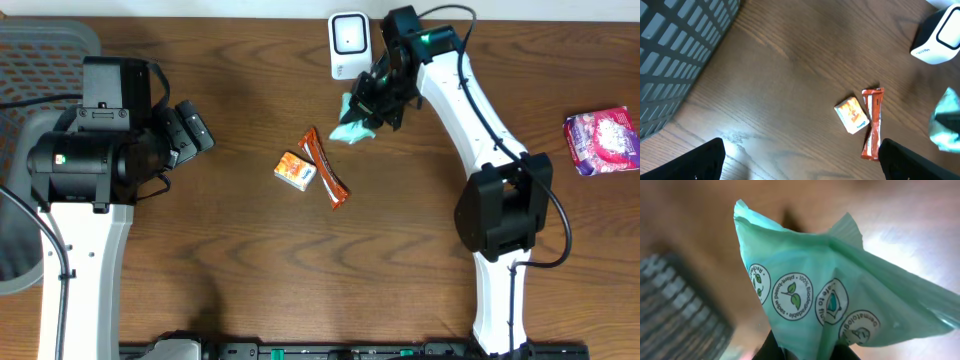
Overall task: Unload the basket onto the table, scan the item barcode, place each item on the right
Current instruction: 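Hold the mint-green packet up in front of the scanner, then carry the mint-green packet to the far right and lower it, then release the mint-green packet and move the right gripper back to center, then lower the right gripper onto the red-orange packet and grasp it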
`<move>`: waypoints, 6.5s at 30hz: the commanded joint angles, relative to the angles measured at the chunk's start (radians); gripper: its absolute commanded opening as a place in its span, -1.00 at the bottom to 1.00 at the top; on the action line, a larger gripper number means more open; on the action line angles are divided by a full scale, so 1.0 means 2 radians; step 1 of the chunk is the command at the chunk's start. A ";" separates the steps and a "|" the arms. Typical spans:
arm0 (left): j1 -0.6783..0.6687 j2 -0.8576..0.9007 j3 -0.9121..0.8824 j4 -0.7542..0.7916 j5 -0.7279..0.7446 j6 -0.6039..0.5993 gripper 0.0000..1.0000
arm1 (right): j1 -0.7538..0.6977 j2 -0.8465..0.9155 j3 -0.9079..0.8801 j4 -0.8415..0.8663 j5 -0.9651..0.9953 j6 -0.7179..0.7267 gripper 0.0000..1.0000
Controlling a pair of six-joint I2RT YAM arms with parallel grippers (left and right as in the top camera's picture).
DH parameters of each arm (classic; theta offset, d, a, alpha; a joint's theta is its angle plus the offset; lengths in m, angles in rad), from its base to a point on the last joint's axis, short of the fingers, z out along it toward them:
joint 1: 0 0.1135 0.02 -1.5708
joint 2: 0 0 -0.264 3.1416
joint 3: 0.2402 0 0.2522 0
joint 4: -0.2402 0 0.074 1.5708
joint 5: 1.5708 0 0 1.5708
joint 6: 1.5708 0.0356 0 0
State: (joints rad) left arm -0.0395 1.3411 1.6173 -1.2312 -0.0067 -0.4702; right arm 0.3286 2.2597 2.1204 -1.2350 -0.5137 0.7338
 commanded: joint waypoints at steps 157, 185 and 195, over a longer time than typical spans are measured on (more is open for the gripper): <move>0.002 0.002 0.002 -0.002 -0.006 0.007 0.95 | -0.027 0.018 -0.007 -0.037 0.008 -0.440 0.57; 0.002 0.002 0.002 -0.002 -0.006 0.007 0.96 | 0.076 0.018 -0.143 0.097 0.008 -0.360 -0.60; 0.002 0.002 0.002 -0.002 -0.006 0.007 0.96 | 0.092 0.018 -0.156 0.104 0.034 -0.360 -0.37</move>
State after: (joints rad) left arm -0.0395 1.3418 1.6173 -1.2312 -0.0067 -0.4702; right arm 0.4885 2.3211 1.8294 -1.0321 -0.4820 0.0128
